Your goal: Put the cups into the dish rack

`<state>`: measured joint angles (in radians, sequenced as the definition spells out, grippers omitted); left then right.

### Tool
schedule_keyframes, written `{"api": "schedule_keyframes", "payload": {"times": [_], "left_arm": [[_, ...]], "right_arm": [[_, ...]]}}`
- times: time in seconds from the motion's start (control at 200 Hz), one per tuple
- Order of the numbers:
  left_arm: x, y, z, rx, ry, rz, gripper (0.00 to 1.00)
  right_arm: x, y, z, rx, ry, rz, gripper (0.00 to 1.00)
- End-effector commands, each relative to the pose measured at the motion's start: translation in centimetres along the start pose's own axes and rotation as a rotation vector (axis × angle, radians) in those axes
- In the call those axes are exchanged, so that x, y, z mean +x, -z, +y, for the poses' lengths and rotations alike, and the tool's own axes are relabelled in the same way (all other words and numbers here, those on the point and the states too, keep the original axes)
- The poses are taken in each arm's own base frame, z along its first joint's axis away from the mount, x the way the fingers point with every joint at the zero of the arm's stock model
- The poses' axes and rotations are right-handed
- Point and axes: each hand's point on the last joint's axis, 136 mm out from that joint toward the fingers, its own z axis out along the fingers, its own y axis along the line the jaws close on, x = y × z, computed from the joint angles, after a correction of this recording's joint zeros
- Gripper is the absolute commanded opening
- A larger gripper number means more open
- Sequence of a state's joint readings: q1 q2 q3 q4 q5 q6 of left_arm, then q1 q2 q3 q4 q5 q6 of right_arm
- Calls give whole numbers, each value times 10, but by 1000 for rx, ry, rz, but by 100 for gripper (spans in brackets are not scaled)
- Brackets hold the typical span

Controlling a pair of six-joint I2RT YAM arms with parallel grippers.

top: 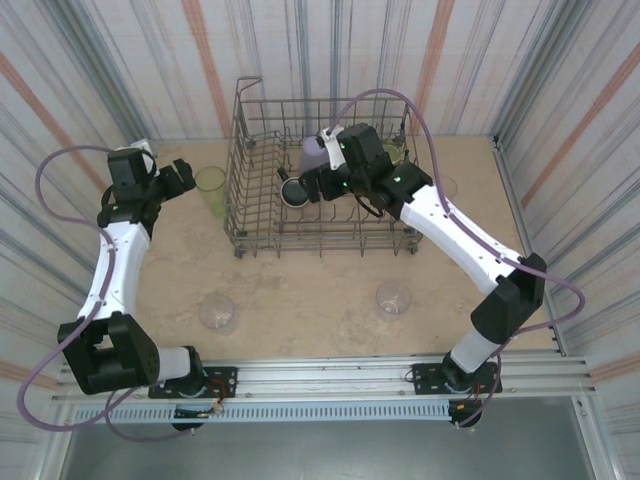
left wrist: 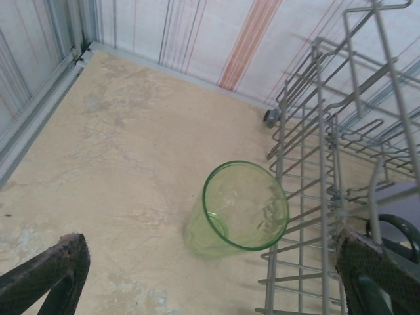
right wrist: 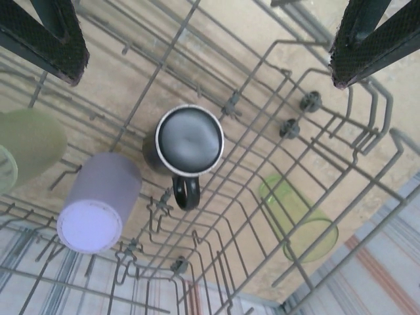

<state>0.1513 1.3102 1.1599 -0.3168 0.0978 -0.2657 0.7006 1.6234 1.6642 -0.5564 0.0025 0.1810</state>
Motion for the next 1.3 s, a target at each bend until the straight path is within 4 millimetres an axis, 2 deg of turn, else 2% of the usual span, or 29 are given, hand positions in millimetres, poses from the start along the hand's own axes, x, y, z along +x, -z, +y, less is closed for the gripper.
{"api": "schedule_keyframes", "payload": {"times": [0.0, 0.331, 0.706, 0.982, 1.292], "left_arm": [[-2, -3, 10, -70, -22, 13, 99], [9, -26, 3, -116, -42, 114, 99], [5, -47, -1, -136, 20, 211, 99], [29, -80, 5, -165, 30, 322, 95], [47, -104, -4, -163, 24, 377, 91]], "right_arm": [[18, 25, -6, 37, -42, 46, 99], [61, 54, -16, 54, -113, 70, 99], [80, 80, -16, 10, -175, 38, 99], [99, 88, -30, -7, -254, 19, 99], [120, 101, -49, 26, -301, 16, 99]]}}
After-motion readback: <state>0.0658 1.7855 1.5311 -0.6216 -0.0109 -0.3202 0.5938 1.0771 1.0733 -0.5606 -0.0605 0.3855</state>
